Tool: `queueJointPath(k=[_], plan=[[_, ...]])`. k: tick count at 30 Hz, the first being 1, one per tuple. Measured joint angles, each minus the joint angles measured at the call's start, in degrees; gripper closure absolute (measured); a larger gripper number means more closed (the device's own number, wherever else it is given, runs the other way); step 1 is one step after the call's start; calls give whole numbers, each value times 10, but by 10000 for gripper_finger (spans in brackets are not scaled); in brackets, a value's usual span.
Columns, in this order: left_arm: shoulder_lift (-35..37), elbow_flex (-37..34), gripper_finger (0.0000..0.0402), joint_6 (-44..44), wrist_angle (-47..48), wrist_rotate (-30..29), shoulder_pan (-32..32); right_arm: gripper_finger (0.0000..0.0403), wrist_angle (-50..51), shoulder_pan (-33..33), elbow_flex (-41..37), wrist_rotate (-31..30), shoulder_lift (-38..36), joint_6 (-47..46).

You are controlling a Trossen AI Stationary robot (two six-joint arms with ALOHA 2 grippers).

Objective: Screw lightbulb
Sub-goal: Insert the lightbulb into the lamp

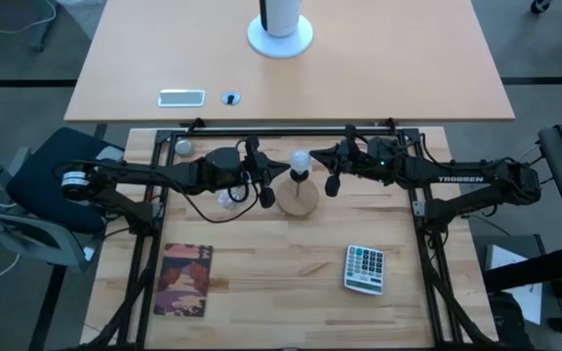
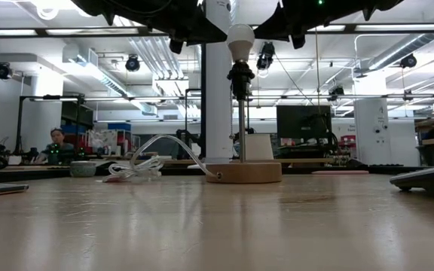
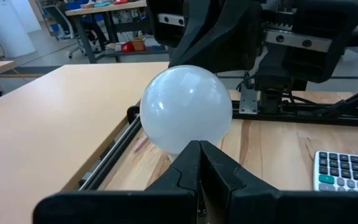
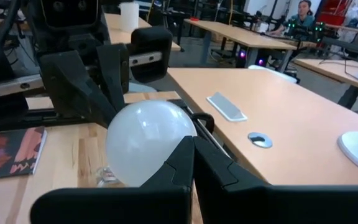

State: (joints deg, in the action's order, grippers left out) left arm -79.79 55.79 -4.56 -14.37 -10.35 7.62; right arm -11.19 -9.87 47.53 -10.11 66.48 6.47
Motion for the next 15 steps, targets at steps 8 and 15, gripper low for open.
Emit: queueJointPath(k=[8,15], plan=[[0,0,402,1,4,-8,0,403,12,13,0,-9,0,-4],[3,0,402,12,7,-11,-3,403,16,15,0,-27,-3,-4]])
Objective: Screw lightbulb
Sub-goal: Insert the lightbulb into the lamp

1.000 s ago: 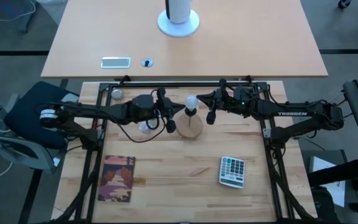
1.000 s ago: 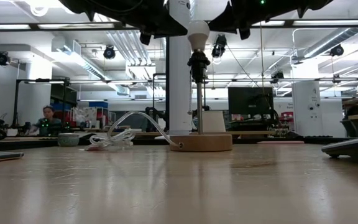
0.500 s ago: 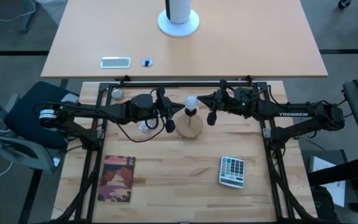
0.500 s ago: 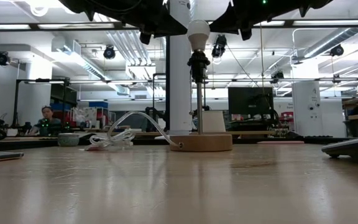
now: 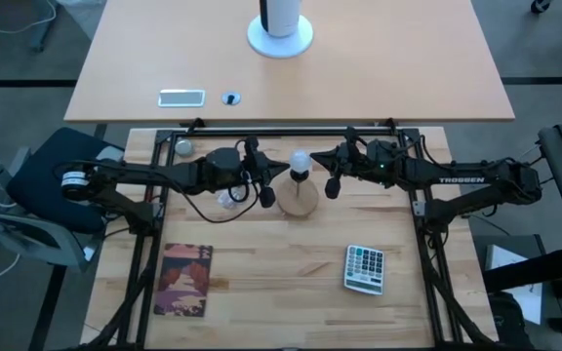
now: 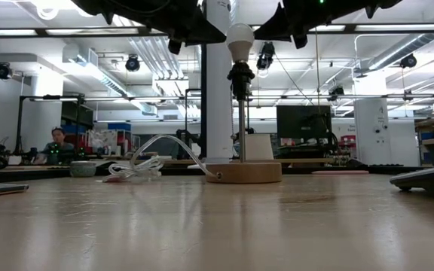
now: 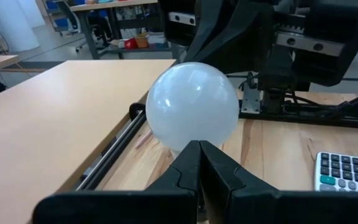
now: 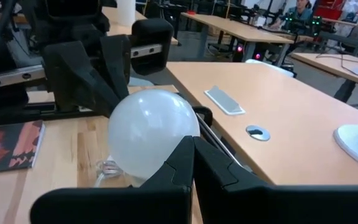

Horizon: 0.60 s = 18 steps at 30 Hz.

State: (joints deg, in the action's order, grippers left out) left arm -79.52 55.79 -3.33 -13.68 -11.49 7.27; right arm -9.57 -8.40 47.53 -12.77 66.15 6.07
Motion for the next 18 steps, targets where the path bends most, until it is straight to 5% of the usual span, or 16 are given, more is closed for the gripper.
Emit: queueJointPath(k=[18], plan=[[12,2,402,-4,7,0,-6,403,4,0,0,-37,-1,14]])
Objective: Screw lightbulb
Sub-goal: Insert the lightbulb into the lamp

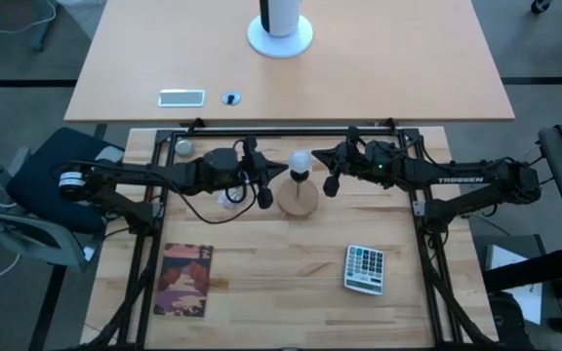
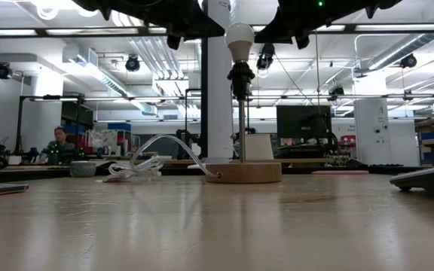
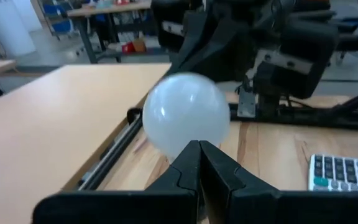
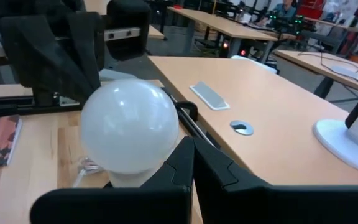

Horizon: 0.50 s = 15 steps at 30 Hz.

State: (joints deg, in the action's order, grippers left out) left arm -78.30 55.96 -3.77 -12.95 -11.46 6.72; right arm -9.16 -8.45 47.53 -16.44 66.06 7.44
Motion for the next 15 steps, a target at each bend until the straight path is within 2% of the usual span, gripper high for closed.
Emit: queueJointPath(k=[6,15], plan=[[-16,0,402,-9,-34,0,1,403,-1,1,0,25,3,2],[-25,2,401,-17,-41,2,1,403,0,3,0,26,3,2]])
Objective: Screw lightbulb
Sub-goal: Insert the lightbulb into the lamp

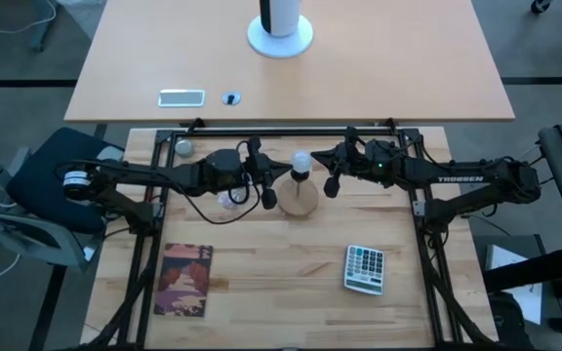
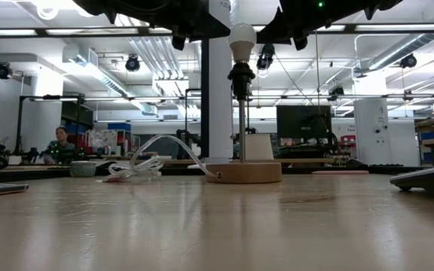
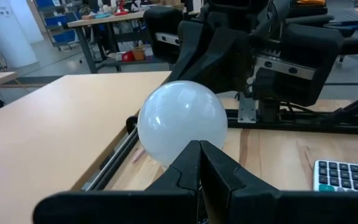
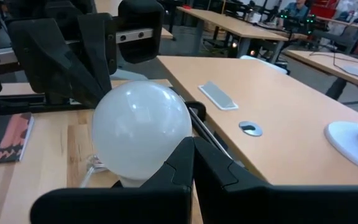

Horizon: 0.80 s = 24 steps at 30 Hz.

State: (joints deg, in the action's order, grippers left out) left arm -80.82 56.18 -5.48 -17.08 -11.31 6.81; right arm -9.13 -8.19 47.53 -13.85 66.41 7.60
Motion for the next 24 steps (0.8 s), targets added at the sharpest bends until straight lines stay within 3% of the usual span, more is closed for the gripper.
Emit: queueJointPath(k=[6,11,24], plan=[[0,0,402,1,2,-3,2,403,1,7,0,-1,0,-4],[0,0,402,2,5,-41,4,403,8,13,0,-1,0,-18],[5,0,401,14,7,-28,3,403,25,16,0,-36,-7,-26]])
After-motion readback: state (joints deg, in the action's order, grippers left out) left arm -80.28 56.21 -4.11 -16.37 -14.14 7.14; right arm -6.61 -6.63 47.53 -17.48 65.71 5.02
